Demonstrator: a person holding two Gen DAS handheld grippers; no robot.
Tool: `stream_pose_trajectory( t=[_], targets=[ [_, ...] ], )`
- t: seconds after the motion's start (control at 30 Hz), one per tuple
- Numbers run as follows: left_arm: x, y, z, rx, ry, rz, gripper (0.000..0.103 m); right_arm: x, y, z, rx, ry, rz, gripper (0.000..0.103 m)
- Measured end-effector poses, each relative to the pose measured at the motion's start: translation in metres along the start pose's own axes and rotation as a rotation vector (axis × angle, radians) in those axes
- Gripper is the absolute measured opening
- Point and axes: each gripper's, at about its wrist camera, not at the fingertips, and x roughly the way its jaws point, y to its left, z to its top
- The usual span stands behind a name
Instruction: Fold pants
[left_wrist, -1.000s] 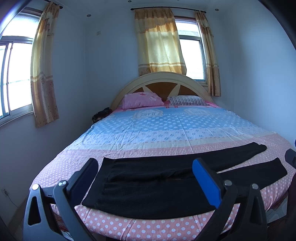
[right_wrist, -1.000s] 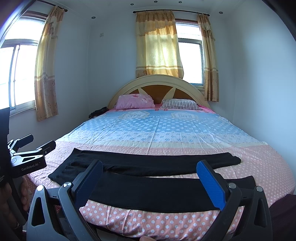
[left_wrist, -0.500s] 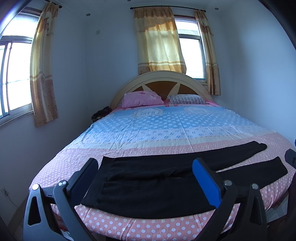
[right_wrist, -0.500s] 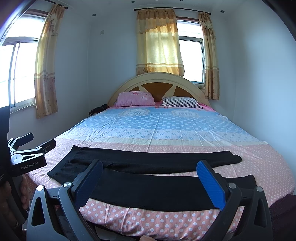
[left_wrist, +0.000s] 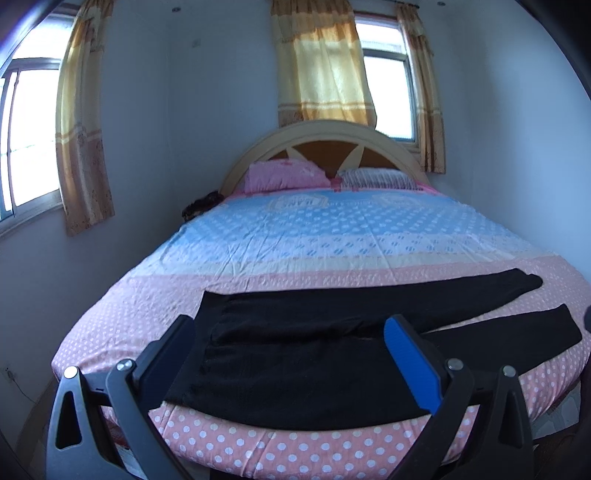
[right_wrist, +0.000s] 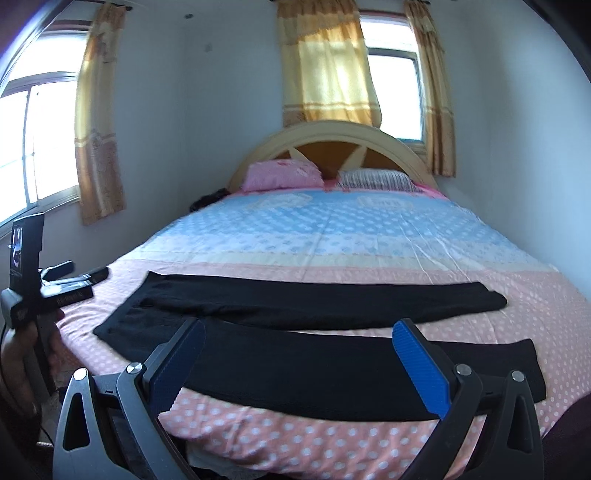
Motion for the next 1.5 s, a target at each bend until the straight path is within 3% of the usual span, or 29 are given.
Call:
stream_pose_trajectory(
  t=[0.1,0.17,0.23,0.43,0.63,0.83,1.03,1.1,1.23,1.5],
  targets=[
    [0.031,0.023,0.001,-0.015,0.033,0.053,0.103,0.028,-0.031,0.004,0.035,0.034,-0.035,0.101],
    [0.058,0.044,0.004,-0.031,0.068,0.102,0.103,0.052,-0.058,0.008,0.066,0.081,-0.043,0.086],
    [0.093,0.069,0.011,-0.049,0.118,0.132,0.103,0.069,-0.081,0.012,0.096,0.117,-0.051,0.079],
    [0.18,0.115,0.02,0.016,0.218,0.238,0.103,0.109,-0.145,0.032,0.104,0.158,-0.168,0.078],
    [0.252,0.143,0.02,0.034,0.301,0.184,0.103,0.147,-0.195,0.047,0.11,0.21,-0.255,0.078],
    [0.311,0.159,0.008,-0.001,0.433,0.108,0.066,0.18,-0.229,0.051,0.125,0.256,-0.309,0.078],
    [0.338,0.166,-0.001,-0.071,0.483,0.013,0.061,0.202,-0.266,0.054,0.201,0.285,-0.33,0.078],
    [0.345,0.166,-0.003,-0.076,0.494,-0.001,0.055,0.208,-0.281,0.056,0.225,0.293,-0.349,0.078],
    [0.346,0.165,-0.004,-0.1,0.511,-0.067,0.027,0.221,-0.314,0.056,0.292,0.329,-0.339,0.078],
    [0.352,0.159,-0.001,-0.068,0.521,-0.043,0.029,0.244,-0.365,0.052,0.373,0.383,-0.367,0.078]
  ],
)
